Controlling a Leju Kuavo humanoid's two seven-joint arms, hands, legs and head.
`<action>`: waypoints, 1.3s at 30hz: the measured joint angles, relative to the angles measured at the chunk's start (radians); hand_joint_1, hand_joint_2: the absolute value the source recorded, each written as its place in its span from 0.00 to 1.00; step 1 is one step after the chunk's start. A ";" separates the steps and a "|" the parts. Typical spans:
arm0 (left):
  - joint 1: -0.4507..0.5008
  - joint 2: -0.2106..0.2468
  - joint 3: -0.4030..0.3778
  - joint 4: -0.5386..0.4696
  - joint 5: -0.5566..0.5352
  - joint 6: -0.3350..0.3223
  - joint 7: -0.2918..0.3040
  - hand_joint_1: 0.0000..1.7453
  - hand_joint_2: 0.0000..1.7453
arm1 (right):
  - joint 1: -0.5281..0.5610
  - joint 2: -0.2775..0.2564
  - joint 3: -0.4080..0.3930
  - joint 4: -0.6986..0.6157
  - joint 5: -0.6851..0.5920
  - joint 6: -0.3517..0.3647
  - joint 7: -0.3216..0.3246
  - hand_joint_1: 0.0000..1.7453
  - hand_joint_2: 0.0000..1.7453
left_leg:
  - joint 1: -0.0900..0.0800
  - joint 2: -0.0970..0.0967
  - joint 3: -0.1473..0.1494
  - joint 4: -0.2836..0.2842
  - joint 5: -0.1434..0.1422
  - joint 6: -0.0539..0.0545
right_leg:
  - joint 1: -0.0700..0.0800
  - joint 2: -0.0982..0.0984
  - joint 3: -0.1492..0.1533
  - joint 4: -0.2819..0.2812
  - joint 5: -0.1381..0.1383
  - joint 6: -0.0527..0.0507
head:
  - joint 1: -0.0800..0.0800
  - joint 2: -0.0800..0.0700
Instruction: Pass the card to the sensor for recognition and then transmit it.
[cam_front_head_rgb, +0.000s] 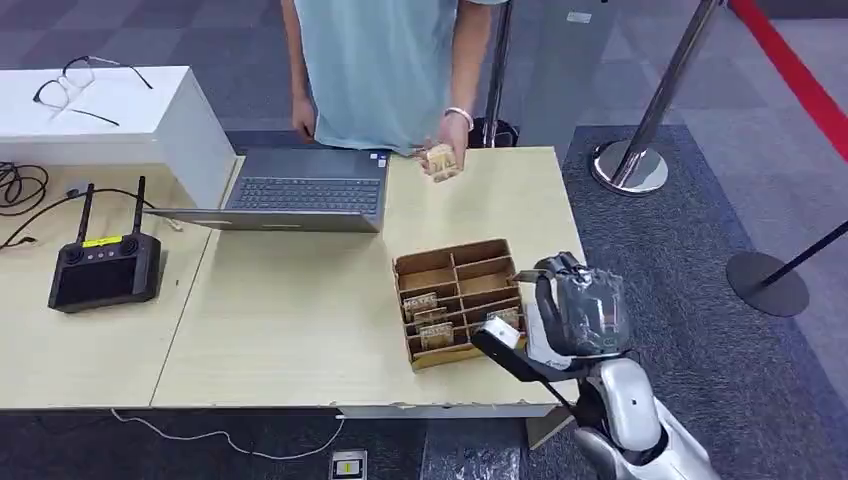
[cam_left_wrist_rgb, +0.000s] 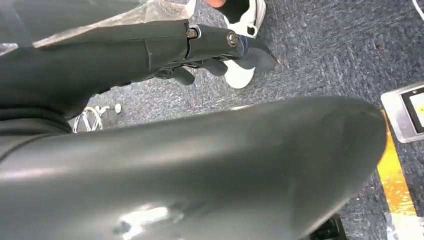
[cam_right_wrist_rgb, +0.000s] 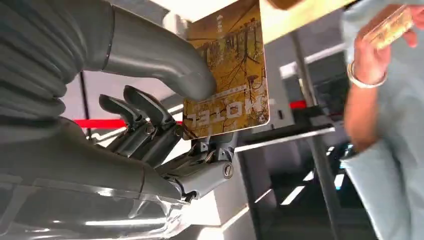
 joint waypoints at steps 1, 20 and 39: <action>0.000 0.000 0.000 0.000 0.000 0.000 0.000 0.00 0.00 | 0.007 -0.002 -0.006 0.000 0.003 0.002 0.002 1.00 1.00 | 0.000 0.000 0.000 0.000 0.000 0.000 | 0.000 0.000 0.000 0.000 0.000 0.000 | -0.001 0.000; 0.000 0.004 -0.006 0.000 -0.006 -0.002 0.003 0.00 0.00 | 0.038 -0.007 -0.055 0.084 -0.006 -0.005 0.009 1.00 1.00 | 0.000 0.000 0.000 0.000 0.000 0.000 | 0.000 0.000 0.000 0.000 0.000 0.000 | 0.000 0.000; -0.002 0.013 -0.006 0.000 -0.010 -0.003 0.014 0.00 0.00 | 0.026 0.026 -0.037 0.256 -0.024 -0.053 0.000 1.00 1.00 | 0.000 0.000 0.000 0.000 0.000 0.000 | 0.000 0.000 0.000 0.000 0.000 0.000 | 0.000 0.000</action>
